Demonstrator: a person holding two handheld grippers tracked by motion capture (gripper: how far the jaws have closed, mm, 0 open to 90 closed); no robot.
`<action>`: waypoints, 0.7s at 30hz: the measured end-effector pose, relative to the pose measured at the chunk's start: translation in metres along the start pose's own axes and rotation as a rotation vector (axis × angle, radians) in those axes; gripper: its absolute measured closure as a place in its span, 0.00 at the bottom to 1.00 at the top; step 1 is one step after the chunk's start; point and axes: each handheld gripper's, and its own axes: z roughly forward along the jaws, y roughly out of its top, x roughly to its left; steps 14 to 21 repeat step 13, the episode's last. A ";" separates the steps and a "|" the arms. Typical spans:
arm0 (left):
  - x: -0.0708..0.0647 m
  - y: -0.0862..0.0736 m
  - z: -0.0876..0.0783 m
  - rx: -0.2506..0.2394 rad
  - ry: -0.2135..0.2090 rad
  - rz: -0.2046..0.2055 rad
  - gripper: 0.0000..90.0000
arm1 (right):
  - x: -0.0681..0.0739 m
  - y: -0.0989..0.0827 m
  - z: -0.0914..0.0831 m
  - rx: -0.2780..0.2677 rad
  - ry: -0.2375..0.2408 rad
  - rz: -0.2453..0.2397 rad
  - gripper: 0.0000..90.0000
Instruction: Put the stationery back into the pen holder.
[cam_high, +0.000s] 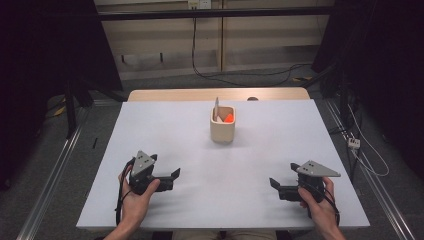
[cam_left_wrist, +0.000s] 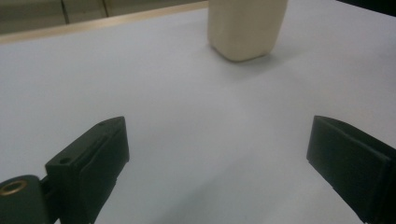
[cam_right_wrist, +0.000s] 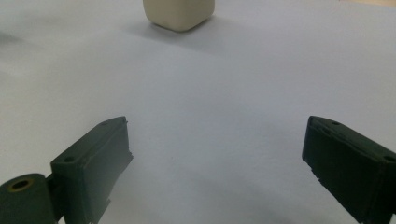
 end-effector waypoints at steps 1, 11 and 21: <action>0.000 0.001 -0.002 -0.013 0.007 0.030 0.07 | 0.000 0.000 0.001 -0.002 0.001 0.000 0.08; -0.005 -0.013 -0.014 0.001 -0.005 0.045 0.07 | -0.001 0.000 0.001 -0.003 -0.003 0.000 0.08; -0.003 -0.010 -0.013 -0.004 0.000 0.038 0.07 | 0.000 0.000 0.001 -0.004 -0.001 -0.001 0.08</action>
